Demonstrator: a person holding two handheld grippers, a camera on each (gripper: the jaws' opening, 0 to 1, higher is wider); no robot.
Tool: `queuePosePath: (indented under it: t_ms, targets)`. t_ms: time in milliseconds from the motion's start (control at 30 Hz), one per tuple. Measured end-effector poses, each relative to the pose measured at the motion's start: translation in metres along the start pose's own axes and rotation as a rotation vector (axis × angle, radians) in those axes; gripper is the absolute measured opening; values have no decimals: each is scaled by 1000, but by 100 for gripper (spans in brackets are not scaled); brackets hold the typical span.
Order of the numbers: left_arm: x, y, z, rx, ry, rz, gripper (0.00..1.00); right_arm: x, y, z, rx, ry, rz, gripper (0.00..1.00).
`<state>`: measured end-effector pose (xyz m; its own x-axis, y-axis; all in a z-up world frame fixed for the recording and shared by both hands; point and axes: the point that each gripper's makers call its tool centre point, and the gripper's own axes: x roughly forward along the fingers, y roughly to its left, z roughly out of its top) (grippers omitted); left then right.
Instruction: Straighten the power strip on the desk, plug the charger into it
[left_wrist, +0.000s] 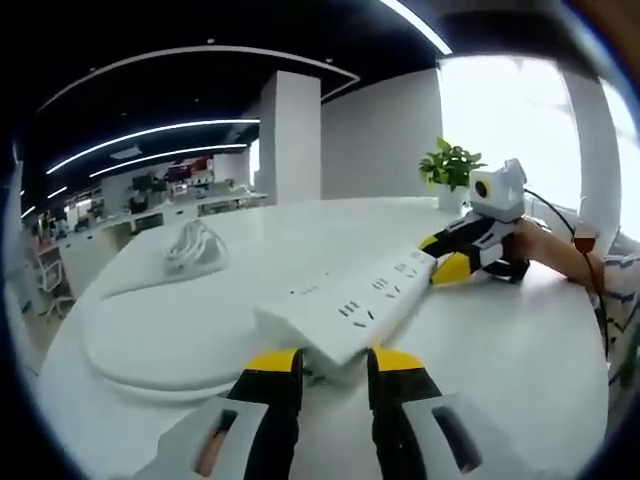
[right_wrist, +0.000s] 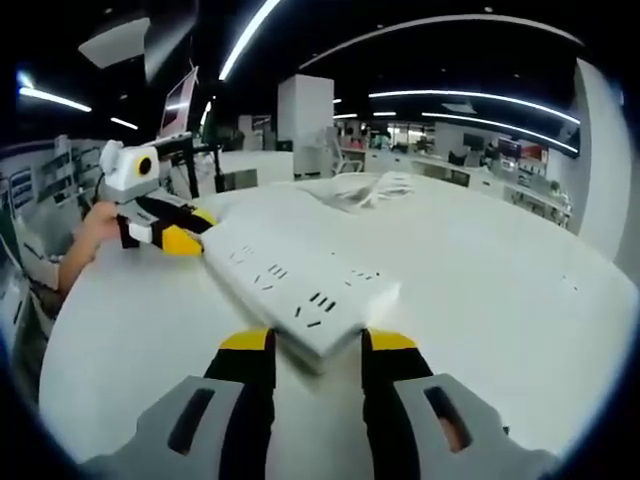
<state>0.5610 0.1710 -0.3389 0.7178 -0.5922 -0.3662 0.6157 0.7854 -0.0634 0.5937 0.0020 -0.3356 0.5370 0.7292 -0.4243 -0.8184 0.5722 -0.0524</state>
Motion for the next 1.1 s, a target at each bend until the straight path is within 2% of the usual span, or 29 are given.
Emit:
queuePosePath:
  t_ms: [1100]
  targets:
    - [-11,-5,-5,-19,1,7,24,-7,14,-3,-4,34,17,29]
